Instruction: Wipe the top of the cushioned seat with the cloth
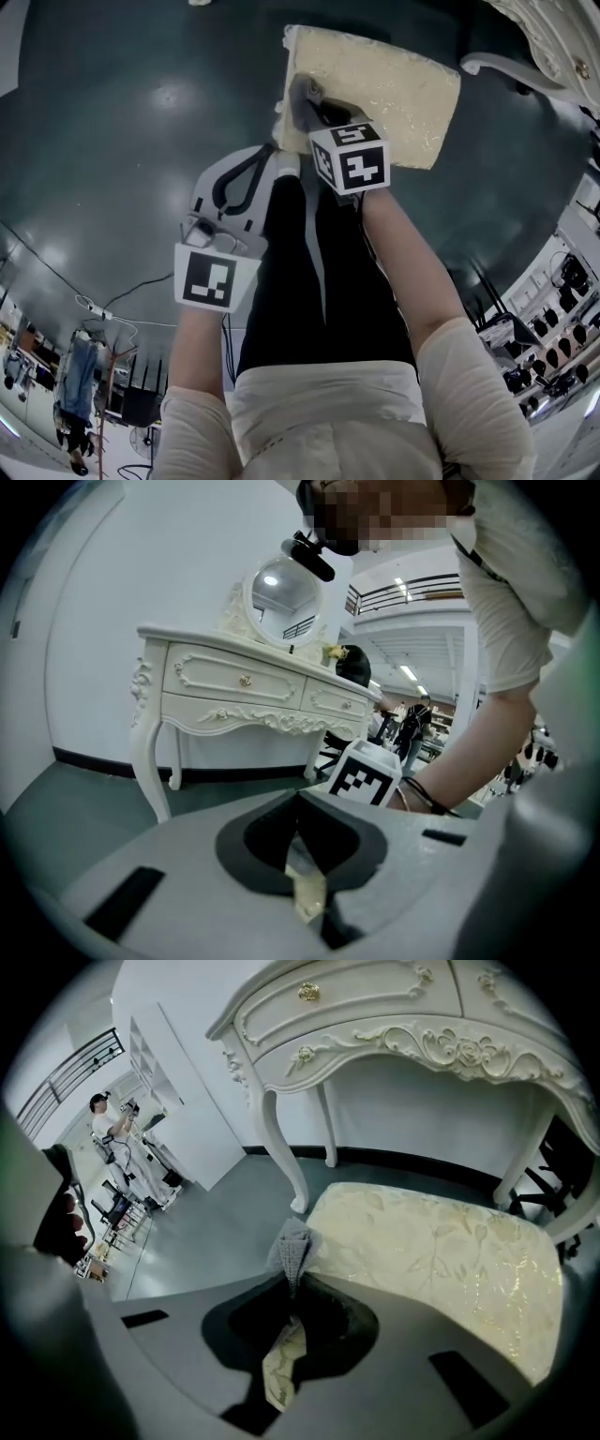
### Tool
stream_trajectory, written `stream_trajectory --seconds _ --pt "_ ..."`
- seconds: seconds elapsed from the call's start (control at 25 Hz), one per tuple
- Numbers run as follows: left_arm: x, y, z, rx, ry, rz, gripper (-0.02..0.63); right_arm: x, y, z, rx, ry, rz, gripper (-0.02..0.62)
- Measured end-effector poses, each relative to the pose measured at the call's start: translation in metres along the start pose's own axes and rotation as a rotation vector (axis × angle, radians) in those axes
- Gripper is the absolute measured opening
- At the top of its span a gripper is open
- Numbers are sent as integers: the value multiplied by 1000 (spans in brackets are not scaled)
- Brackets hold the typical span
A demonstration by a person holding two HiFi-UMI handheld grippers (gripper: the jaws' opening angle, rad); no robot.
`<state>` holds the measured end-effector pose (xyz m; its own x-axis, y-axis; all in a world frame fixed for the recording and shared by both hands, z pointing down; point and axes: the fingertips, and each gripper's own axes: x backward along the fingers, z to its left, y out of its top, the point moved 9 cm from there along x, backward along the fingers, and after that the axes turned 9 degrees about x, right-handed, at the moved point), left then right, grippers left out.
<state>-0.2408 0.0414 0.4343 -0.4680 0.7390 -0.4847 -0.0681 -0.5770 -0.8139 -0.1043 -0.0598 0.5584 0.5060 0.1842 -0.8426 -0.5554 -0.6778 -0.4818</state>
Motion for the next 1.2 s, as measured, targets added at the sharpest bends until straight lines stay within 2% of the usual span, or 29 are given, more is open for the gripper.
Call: stream_trajectory --seconds 0.28,0.88,1.2 --pt "-15 -5 -17 37 -2 -11 2 7 -12 -16 5 0 -25 28" --pt "-72 -6 -84 11 -47 32 2 37 -47 -87 -10 -18 -37 28" --pt "-101 -7 -125 -31 -72 31 2 63 -78 -130 -36 -48 -41 28"
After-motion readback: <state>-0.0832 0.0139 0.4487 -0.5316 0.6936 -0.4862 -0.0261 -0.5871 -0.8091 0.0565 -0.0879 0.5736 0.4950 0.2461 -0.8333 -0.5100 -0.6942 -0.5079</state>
